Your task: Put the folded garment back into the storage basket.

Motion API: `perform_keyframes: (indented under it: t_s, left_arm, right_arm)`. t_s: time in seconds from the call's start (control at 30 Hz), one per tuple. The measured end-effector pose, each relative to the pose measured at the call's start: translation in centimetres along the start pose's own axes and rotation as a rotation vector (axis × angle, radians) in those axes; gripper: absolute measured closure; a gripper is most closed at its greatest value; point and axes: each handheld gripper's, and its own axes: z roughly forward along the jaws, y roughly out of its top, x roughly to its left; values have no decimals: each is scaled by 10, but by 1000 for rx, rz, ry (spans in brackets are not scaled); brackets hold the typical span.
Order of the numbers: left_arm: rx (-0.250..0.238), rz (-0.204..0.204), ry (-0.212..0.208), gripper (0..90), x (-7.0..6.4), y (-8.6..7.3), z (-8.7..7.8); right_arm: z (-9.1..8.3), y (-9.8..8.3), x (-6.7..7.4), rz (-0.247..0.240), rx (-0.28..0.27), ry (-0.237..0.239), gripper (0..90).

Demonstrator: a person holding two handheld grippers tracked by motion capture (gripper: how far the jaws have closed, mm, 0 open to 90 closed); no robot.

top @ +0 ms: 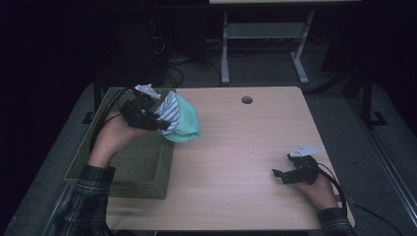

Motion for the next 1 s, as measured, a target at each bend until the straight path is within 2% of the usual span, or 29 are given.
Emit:
perform_keyframes:
  t_s: [0.57, 1.0]
  left_arm:
    - [-16, -100, 79, 677, 32, -39, -32]
    - [-6, -195, 122, 678, 54, -68, -34]
  right_arm:
    - [0, 0, 0, 1, 1, 0, 111]
    - [0, 0, 0, 3, 1, 0, 111]
